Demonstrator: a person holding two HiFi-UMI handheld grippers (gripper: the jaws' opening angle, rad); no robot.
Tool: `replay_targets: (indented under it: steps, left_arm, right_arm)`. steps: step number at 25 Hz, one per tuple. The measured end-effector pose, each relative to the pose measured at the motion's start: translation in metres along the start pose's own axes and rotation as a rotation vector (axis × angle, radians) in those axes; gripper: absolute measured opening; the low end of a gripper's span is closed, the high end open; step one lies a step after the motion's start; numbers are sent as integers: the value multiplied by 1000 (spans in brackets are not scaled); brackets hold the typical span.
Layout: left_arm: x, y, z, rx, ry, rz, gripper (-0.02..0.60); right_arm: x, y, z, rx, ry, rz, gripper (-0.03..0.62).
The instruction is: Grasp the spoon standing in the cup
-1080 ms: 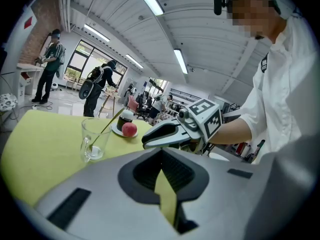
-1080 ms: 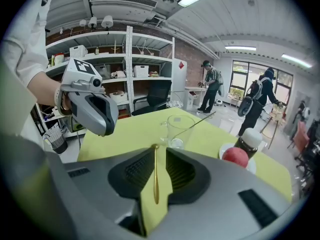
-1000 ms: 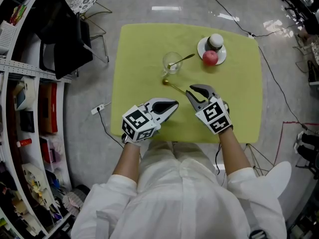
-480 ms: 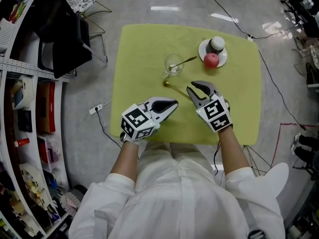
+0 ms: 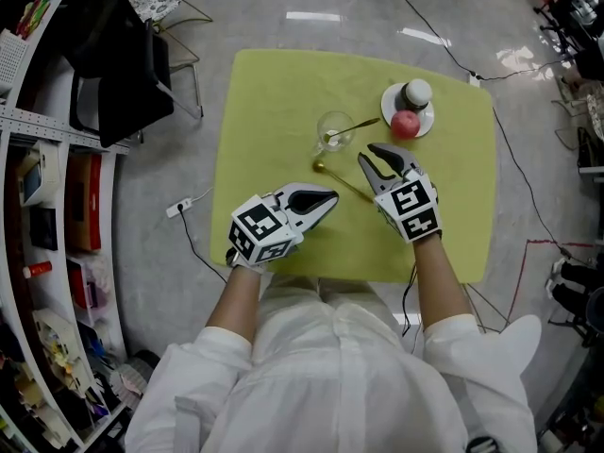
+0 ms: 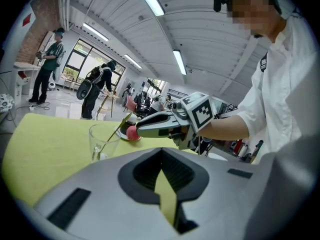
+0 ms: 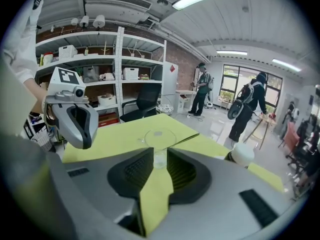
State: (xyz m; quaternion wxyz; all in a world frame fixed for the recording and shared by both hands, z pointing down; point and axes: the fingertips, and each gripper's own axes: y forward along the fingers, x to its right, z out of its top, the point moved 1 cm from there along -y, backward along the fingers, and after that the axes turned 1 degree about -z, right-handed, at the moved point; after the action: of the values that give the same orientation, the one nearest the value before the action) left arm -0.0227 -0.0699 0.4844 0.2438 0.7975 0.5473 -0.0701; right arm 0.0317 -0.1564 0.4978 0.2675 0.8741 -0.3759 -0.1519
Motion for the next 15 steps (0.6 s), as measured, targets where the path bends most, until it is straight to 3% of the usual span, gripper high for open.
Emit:
replay_targets:
  steps: [15]
  left_arm:
    - [-21, 6, 12, -10, -1, -35, 3]
  right_arm:
    - [23, 19, -1, -19, 106, -45, 84]
